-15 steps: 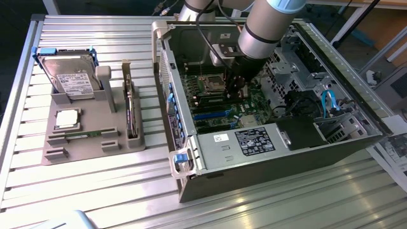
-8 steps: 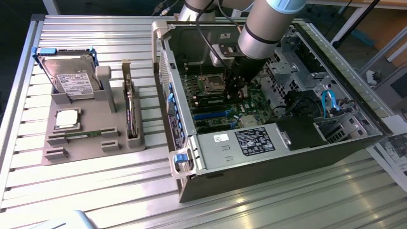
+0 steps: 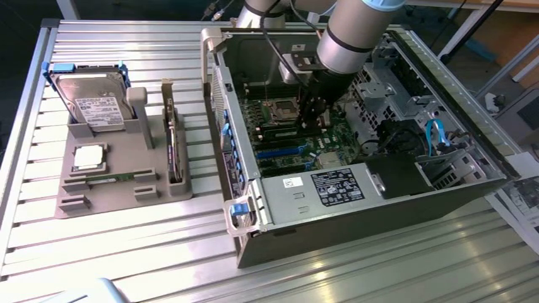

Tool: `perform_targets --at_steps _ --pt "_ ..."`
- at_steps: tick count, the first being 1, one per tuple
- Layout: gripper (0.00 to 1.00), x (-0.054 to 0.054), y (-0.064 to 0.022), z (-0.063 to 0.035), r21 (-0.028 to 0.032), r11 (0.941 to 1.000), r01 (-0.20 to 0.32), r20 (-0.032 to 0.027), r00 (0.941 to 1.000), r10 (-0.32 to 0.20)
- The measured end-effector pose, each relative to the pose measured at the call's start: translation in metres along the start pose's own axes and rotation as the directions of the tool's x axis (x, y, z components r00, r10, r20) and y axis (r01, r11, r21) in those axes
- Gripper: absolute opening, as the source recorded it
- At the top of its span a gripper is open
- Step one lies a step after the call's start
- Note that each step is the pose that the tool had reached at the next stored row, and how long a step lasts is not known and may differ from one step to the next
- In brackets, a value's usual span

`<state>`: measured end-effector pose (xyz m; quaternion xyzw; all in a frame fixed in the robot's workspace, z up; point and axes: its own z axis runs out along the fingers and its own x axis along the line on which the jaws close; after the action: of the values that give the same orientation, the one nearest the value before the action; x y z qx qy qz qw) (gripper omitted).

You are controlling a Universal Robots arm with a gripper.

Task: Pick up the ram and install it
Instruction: 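Insert the ram into the slot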

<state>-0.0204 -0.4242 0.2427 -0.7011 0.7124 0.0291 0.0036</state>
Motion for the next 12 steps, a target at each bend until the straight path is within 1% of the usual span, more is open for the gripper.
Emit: perform_targets --at_steps 3,5,6,8,10,12 --pt "0.21 0.000 0.0003 -0.0090 0.0000 1.0000 0.000 0.0000 1.0000 0.000" --pt "0.20 -0.003 0.0005 -0.0156 0.0004 1.0000 0.000 -0.0009 1.0000 0.000" --pt "0.10 -0.003 0.0006 -0.0173 0.0004 1.0000 0.000 -0.0035 1.0000 0.000" --pt "0.10 -0.003 0.0007 -0.0187 0.0004 1.0000 0.000 -0.0054 1.0000 0.000" --pt "0.10 -0.003 0.0005 -0.0188 0.0004 1.0000 0.004 -0.0054 1.0000 -0.004" --pt "0.10 -0.003 -0.0002 -0.0189 -0.0010 0.9995 0.031 -0.0065 0.9995 -0.031"
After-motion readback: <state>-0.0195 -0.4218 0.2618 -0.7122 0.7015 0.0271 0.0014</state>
